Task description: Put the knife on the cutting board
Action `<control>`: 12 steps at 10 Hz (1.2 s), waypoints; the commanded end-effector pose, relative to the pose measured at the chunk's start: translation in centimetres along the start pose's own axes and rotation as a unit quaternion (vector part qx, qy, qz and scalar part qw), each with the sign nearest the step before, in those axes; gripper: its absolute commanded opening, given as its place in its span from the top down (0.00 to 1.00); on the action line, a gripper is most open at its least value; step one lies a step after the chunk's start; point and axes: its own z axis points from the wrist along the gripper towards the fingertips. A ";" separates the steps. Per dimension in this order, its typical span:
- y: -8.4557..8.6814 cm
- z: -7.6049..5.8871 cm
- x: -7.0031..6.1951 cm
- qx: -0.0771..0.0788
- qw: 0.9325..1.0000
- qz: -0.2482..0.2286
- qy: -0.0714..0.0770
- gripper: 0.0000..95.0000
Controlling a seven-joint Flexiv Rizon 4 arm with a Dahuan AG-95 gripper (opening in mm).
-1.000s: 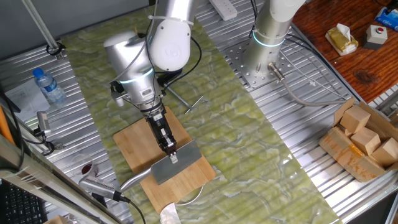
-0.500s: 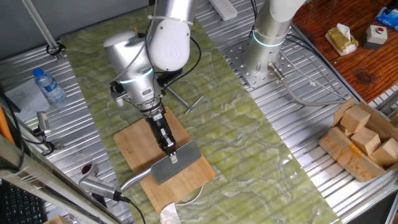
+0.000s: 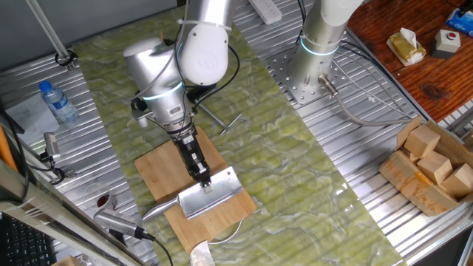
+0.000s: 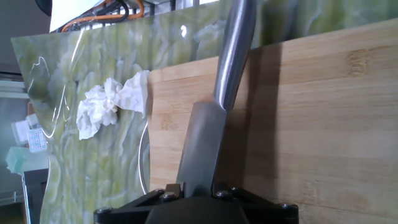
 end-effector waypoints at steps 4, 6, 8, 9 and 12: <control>0.0 0.0 0.0 0.039 0.999 -0.017 0.007 0.80; 0.0 0.0 0.0 0.053 0.998 -0.016 0.014 0.80; 0.0 0.0 0.0 0.054 0.998 -0.014 0.016 0.80; 0.0 0.0 0.0 0.053 0.998 -0.014 0.016 0.80; 0.0 0.0 0.0 0.054 0.998 -0.012 0.016 0.80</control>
